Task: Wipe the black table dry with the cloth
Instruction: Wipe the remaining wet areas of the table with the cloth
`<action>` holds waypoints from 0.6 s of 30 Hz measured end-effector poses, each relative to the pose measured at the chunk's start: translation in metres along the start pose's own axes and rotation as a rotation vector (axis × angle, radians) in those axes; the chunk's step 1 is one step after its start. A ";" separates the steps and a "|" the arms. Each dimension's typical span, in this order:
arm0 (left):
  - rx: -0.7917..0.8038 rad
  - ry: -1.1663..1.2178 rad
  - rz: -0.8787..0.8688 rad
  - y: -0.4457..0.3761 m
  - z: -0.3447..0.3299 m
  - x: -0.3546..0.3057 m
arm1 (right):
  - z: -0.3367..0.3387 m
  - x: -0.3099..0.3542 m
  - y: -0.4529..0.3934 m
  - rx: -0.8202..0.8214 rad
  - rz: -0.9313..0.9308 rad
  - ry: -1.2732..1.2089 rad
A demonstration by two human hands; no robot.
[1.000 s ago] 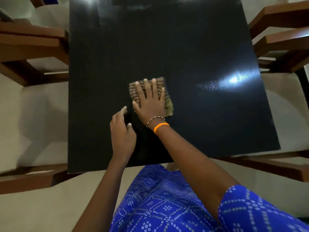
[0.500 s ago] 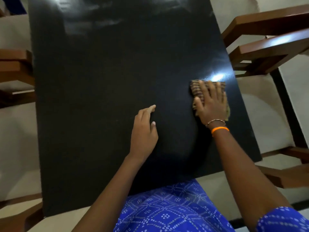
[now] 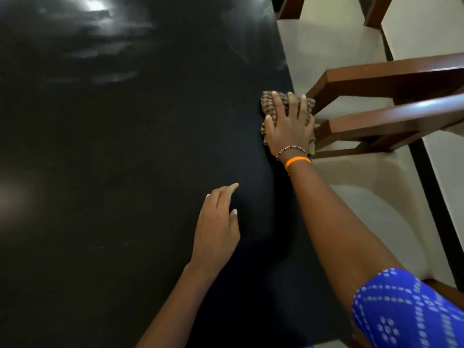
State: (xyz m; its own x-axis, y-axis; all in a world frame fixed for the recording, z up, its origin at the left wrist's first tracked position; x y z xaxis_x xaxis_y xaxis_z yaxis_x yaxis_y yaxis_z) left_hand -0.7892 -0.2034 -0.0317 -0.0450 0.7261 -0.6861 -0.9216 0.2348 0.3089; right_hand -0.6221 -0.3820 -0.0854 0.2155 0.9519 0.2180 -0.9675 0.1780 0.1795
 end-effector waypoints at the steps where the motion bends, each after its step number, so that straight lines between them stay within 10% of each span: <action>1: -0.012 -0.008 0.013 -0.005 -0.001 -0.001 | 0.002 0.004 -0.017 0.000 0.011 -0.006; 18: -0.075 -0.047 0.057 0.002 -0.009 -0.023 | 0.013 0.006 -0.053 0.161 0.088 -0.115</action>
State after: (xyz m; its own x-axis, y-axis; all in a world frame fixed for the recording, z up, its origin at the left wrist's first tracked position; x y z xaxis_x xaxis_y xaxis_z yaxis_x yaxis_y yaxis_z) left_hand -0.7933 -0.2258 -0.0215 -0.0810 0.7671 -0.6364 -0.9446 0.1446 0.2945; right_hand -0.5681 -0.3893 -0.0808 0.1537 0.9256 0.3458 -0.9516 0.0445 0.3040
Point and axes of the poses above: each hand's wrist, its own y-axis away from the middle knuckle, its own z-axis out of the back of the hand, x = y × z, the point moved 3 cm from there along -y, towards the middle knuckle, and after that the axes turned 10 degrees about x, right-handed, at the moved point
